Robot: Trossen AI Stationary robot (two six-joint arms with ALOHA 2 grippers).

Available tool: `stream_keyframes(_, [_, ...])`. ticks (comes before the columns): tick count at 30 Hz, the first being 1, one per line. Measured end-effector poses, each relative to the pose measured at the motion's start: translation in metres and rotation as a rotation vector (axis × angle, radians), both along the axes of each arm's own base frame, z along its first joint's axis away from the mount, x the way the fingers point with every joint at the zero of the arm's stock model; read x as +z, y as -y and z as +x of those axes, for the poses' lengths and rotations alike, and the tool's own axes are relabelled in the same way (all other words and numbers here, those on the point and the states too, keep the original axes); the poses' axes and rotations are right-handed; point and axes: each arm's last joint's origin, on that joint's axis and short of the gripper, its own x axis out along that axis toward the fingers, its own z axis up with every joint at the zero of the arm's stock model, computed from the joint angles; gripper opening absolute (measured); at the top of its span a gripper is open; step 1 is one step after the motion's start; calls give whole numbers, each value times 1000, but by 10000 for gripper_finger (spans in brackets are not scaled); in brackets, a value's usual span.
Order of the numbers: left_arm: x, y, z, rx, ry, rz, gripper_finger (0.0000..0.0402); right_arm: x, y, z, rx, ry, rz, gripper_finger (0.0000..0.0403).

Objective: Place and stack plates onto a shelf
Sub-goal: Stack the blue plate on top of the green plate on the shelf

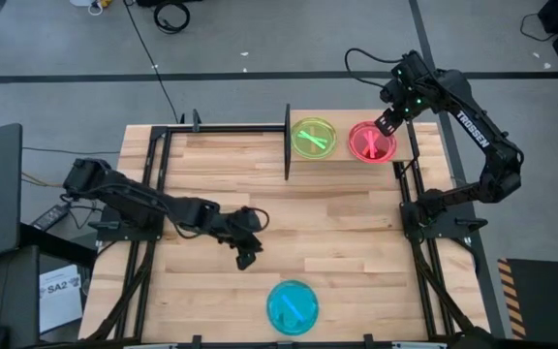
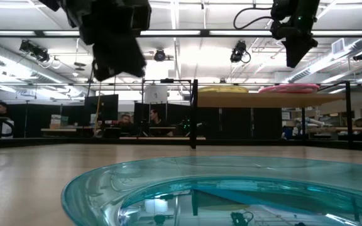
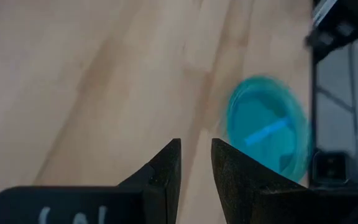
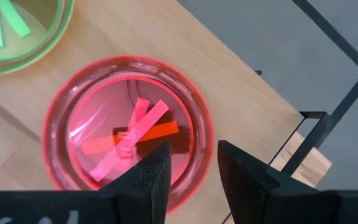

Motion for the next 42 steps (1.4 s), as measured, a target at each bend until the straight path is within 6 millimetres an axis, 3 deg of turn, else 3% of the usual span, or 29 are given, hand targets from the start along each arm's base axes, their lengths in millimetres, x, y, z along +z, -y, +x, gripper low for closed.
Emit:
stream_keyframes(12, [-30,14,12,-33,-65,-46,96,-1,-4,4,-61,41,45,138])
stream_keyframes(27, [-26,21,15,-5,-27,-134,96,-1,-21,25,-50,73,84,138])
stream_keyframes(34, [-22,44,11,29,27,-171,96,-2,-48,48,-4,84,143,138])
stream_keyframes(42, [-25,75,2,94,70,-163,96,-2,-100,80,134,105,201,138])
